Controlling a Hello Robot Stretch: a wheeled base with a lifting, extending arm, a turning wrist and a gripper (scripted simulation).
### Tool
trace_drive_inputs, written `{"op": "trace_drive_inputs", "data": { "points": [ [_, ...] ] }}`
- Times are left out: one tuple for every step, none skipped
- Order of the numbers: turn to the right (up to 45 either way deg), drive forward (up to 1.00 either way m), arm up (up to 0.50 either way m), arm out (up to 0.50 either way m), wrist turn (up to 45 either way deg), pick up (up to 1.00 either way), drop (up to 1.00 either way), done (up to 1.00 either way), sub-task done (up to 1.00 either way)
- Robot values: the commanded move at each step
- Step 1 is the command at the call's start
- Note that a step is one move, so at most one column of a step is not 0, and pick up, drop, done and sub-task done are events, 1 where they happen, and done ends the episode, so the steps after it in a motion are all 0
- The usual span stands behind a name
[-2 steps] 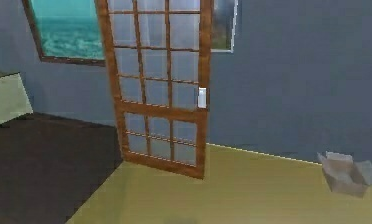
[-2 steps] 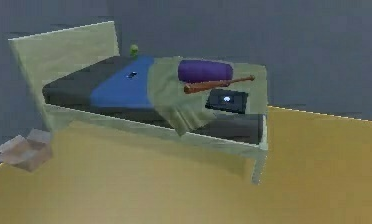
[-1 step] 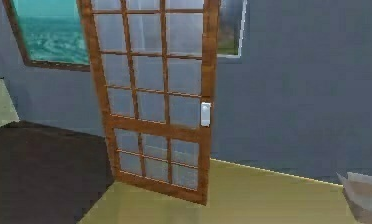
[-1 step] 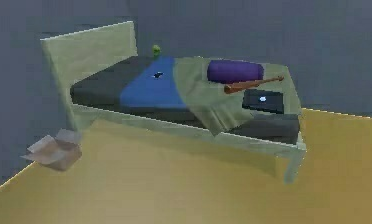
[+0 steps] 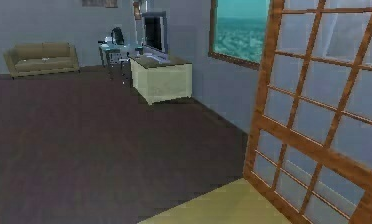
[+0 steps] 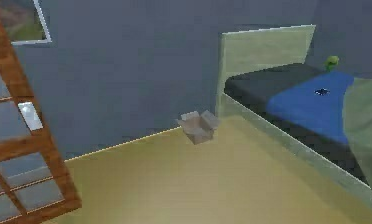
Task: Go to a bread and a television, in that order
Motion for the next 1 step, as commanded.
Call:
{"op": "trace_drive_inputs", "data": {
  "points": [
    [-24.0,0.00,0.00,0.00,0.0,0.00,0.00,0.00,0.00]
  ]
}}
